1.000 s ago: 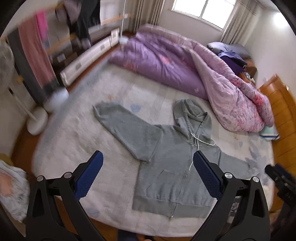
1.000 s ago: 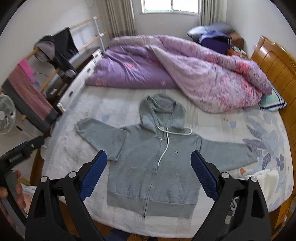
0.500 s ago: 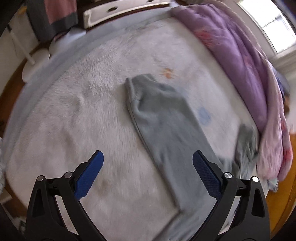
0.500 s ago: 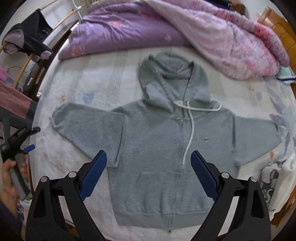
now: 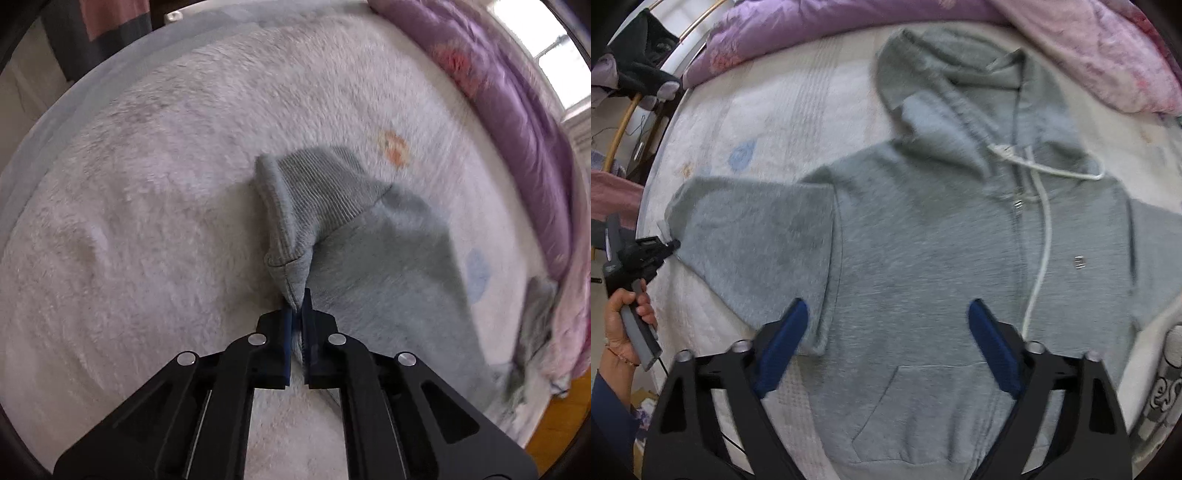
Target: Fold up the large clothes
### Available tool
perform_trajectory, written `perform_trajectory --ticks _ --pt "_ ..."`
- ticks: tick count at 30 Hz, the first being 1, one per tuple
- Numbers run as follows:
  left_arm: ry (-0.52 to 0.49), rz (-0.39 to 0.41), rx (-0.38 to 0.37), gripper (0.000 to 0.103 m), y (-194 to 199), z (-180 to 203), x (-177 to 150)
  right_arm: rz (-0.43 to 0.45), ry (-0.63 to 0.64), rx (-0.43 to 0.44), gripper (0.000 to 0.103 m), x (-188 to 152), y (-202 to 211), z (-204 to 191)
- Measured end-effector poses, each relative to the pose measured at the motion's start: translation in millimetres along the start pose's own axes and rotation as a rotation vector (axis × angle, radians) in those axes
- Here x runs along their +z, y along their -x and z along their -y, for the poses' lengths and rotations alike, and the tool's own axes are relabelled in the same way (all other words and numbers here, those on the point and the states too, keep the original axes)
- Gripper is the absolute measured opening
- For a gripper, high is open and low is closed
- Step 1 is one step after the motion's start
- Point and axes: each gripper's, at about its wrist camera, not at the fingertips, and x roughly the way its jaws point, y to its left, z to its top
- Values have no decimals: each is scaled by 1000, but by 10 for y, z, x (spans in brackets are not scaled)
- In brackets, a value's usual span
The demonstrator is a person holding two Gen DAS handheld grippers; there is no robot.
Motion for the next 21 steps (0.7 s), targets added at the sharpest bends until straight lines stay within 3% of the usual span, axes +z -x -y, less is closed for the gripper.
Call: perform_trajectory --ticks 3,8,11,14,16,21 --pt "-40 92 5 3 389 -32 -22 -30 30 50 36 21 -206 -39" --pt "-20 242 27 3 1126 -142 -123 -94 56 166 18 45 -550 -86" --pt "-57 365 17 3 1756 -3 -310 -132 71 238 11 43 -805 -111" --pt "-134 457 -42 3 2225 429 -544 -191 55 251 8 28 -1056 -41" --pt "-217 503 -81 3 2429 863 -733 -205 18 309 7 56 -1073 53" --pt "-410 551 -232 3 2684 2035 -1375 -100 -8 392 10 104 -438 578"
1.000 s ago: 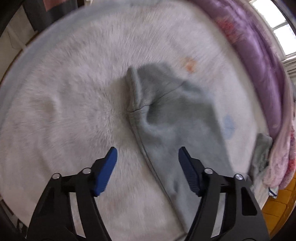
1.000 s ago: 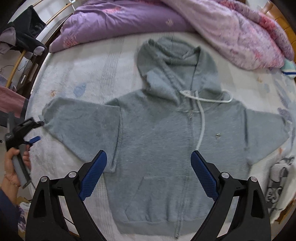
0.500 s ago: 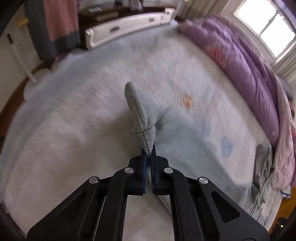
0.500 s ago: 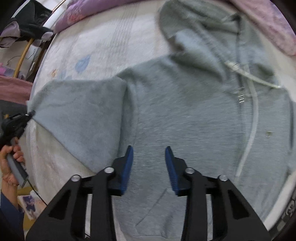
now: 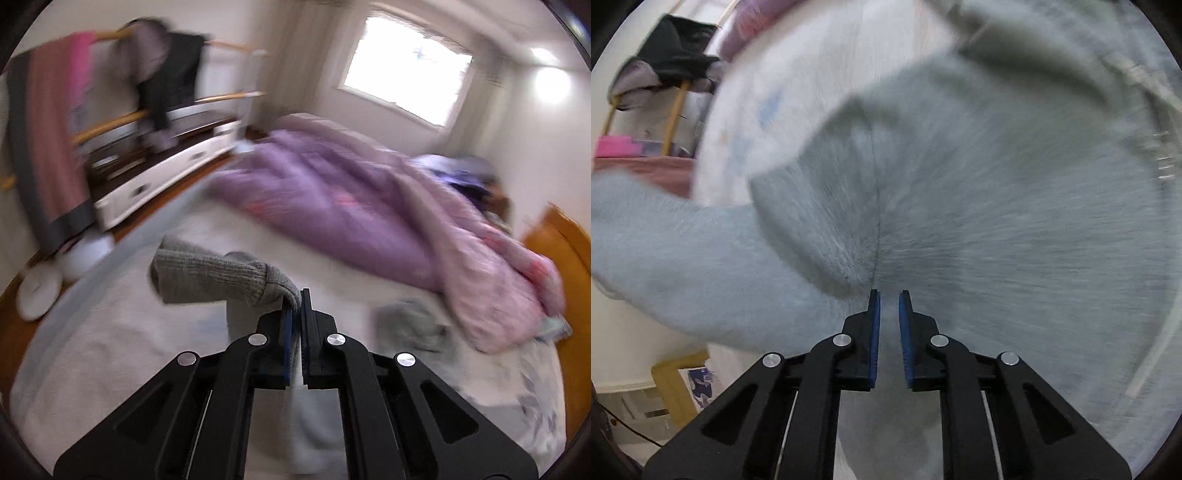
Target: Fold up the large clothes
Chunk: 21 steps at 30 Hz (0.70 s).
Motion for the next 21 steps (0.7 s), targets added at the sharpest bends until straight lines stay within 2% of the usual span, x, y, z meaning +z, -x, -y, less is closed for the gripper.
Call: perform_trajectory --ticks 2,4,7,8,10,11,12,15,16,17,19,21 --pt "-65 -5 -60 3 -40 549 -117 69 5 -23 10 -38 453 231" --pt "-88 -46 -142 3 -192 1154 -328 148 -1 -72 10 -96 971 544" --pt "-186 -99 -217 3 -345 2077 -828 269 -26 -183 13 -213 1789 1131" --pt "-196 -140 -254 3 -454 2356 -1042 309 -40 -228 13 -263 2091 1373" --pt "-222 -216 -276 3 -686 2729 -1450 360 -72 -300 13 -353 2542 1788" --pt "-236 -299 -290 3 -870 2956 -1755 377 -100 -330 13 -401 2728 2001" --pt "-249 -344 -285 3 -988 3063 -1954 384 -123 -347 13 -461 2862 2187" --pt "-315 -564 -237 4 -1471 3374 -2717 397 -231 -417 13 -582 3222 2866" --pt "-326 -655 -222 4 -1635 3423 -2914 391 -274 -435 14 -620 3263 3035" --pt "-333 -696 -217 4 -1674 3404 -3019 397 -328 -439 15 -672 3336 3225" --pt "-338 -701 -200 4 -1617 3395 -3179 392 -416 -454 22 -754 3450 3578" --pt "-310 -690 -224 13 -1545 3367 -3150 396 -478 -485 31 -823 3578 3848"
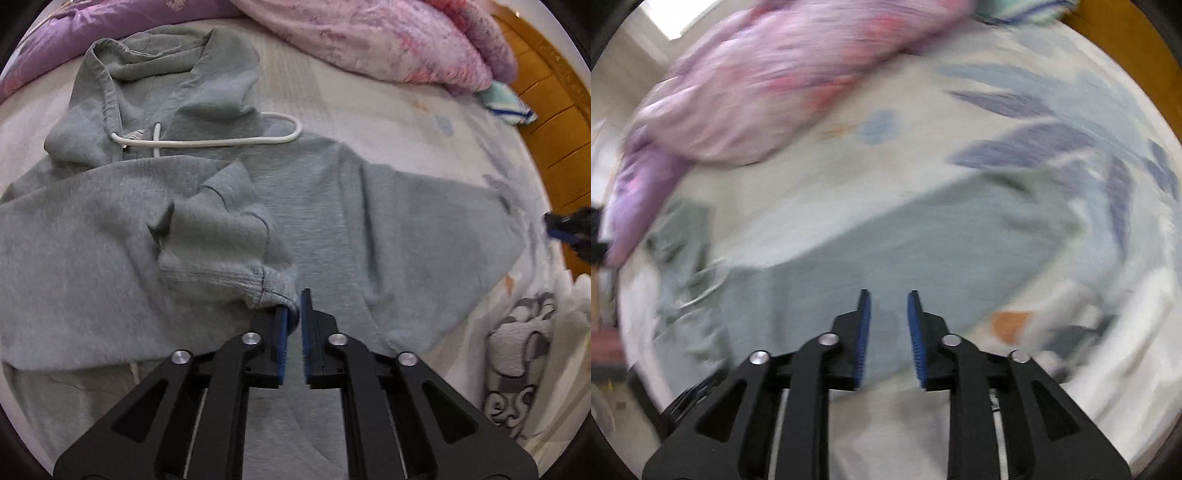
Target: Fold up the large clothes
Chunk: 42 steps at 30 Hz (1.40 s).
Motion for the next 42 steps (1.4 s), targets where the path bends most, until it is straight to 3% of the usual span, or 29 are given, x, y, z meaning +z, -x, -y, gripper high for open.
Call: perform_trajectory --ticks 1,4,6,10,15,17,18,19,20,21,22,24,27,29,30,34,35,37,39,42 --pt "14 20 -7 19 75 -23 -3 -11 -36 12 31 65 -38 121" --pt "99 113 -32 64 327 -170 45 -50 -166 -2 36 191 -206 480" --pt "159 153 -22 68 417 -324 86 -77 -240 -2 42 264 -279 638" --pt "265 89 33 69 235 -591 210 -105 -306 12 53 409 -443 778" --pt "439 104 -98 69 229 -800 206 -105 -345 29 53 437 -577 912" --pt "437 114 -64 69 220 -772 232 -100 -325 22 53 451 -588 893" --pt "407 126 -34 68 192 -716 263 -101 -330 18 53 458 -610 907" --pt "379 130 2 52 152 -663 298 -107 -335 13 53 471 -642 917" --pt "309 126 48 20 107 -560 351 -113 -351 4 53 480 -677 949" --pt "238 122 83 5 72 -432 397 -119 -371 0 53 486 -717 993" --pt "132 131 135 6 75 -274 410 -127 -385 1 53 484 -742 1020" --pt "-208 154 195 6 60 274 332 -140 -436 9 54 473 -800 1128" --pt "-611 112 207 6 -39 868 -46 -169 -490 26 54 446 -889 1245" --pt "-726 46 232 7 -175 1048 -252 -187 -512 26 55 431 -956 1288" --pt "-725 32 239 8 -216 1072 -303 -196 -519 23 55 430 -994 1303" --pt "-538 2 185 26 -187 895 -280 -193 -528 -38 58 455 -1034 1326" --pt "-479 8 179 44 -167 836 -237 -180 -540 -56 58 454 -1018 1348" --pt "-325 32 145 64 -53 636 -131 -147 -567 -95 61 437 -953 1412" --pt "-164 51 86 64 84 369 -31 -138 -584 -131 67 418 -948 1483" --pt "68 68 15 69 237 -60 71 -125 -619 -89 69 407 -1040 1566"
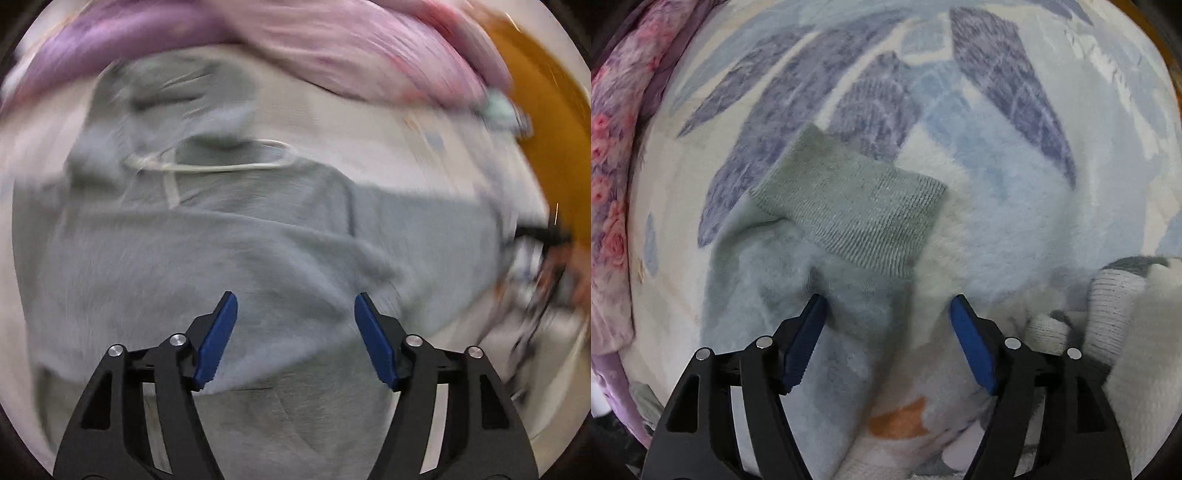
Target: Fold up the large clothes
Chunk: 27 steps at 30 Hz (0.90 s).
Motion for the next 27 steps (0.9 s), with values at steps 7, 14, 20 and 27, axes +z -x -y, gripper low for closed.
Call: perform_trajectory --ticks 7,14,20,27 --pt "277 0 73 75 165 -889 28 137 91 130 10 -44 319 -88" --pt "400 -22 148 76 453 -1867 63 454 435 201 9 -802 1358 -719" --pt "410 -15 161 77 708 -2366 100 539 667 329 9 -1977 1974 -1345" --pt "387 -8 105 77 957 -2731 101 370 848 475 9 -3704 1809 -2130"
